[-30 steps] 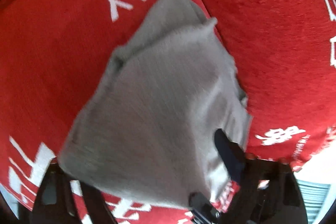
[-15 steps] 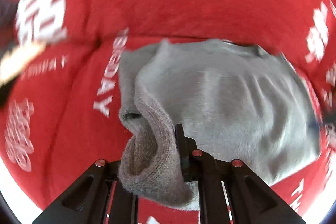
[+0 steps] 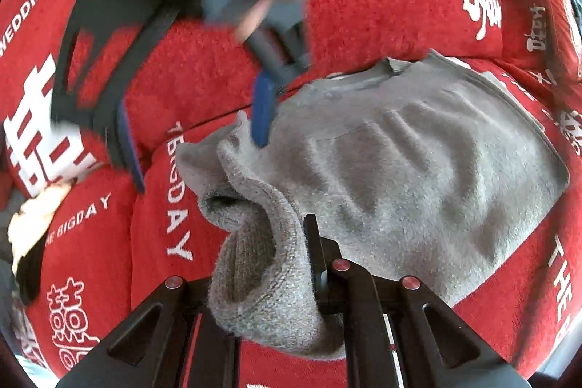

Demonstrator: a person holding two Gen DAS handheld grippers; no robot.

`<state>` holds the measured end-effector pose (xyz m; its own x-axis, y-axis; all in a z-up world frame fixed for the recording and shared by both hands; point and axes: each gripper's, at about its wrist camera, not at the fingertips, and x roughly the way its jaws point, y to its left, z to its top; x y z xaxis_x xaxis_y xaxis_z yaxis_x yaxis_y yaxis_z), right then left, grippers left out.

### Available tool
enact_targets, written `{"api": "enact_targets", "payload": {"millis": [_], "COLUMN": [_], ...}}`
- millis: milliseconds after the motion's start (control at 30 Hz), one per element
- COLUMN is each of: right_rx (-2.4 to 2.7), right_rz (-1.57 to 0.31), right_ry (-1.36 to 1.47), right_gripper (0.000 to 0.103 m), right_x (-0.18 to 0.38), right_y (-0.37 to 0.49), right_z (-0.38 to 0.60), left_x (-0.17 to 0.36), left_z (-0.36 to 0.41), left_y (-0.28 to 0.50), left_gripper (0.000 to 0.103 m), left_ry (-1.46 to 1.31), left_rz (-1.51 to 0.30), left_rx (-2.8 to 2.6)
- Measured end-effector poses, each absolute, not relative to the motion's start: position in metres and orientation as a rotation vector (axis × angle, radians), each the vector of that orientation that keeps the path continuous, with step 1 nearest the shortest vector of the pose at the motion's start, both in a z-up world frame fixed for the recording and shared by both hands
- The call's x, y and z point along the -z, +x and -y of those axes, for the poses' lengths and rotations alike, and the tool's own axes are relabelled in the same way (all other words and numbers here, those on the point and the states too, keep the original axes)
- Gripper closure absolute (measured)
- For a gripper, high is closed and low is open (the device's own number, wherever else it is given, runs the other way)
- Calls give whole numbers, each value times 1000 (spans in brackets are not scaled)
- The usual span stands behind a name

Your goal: Fold small clothes

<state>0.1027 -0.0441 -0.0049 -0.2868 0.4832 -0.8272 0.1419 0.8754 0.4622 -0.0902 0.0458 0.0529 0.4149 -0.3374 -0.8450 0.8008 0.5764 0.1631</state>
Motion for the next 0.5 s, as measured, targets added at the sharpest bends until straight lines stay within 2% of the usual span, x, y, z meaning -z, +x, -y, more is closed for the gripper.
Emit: {"api": "enact_targets", "payload": {"millis": [200, 233, 267, 300, 333, 500], "right_rx": [-343, -325, -304, -276, -250, -275], "right_rz": [-1946, -1952, -1950, -1945, -1928, -1724], "right_ry": [280, 247, 214, 182, 174, 472], "right_gripper": [14, 29, 66, 81, 88, 89], "right_x": [33, 37, 38, 38, 38, 6], "right_y": [110, 109, 109, 108, 105, 72], "right_z": [8, 6, 6, 9, 15, 67], "left_x": [-56, -56, -57, -57, -57, -75], "left_z": [-45, -45, -44, -45, -45, -38], "left_y": [-95, -94, -94, -92, -91, -99], "left_gripper": [89, 89, 89, 89, 89, 89], "left_ry": [622, 622, 621, 616, 609, 602], "left_rz": [-853, -852, -854, -859, -864, -838], "left_rx": [790, 790, 789, 788, 790, 832]}}
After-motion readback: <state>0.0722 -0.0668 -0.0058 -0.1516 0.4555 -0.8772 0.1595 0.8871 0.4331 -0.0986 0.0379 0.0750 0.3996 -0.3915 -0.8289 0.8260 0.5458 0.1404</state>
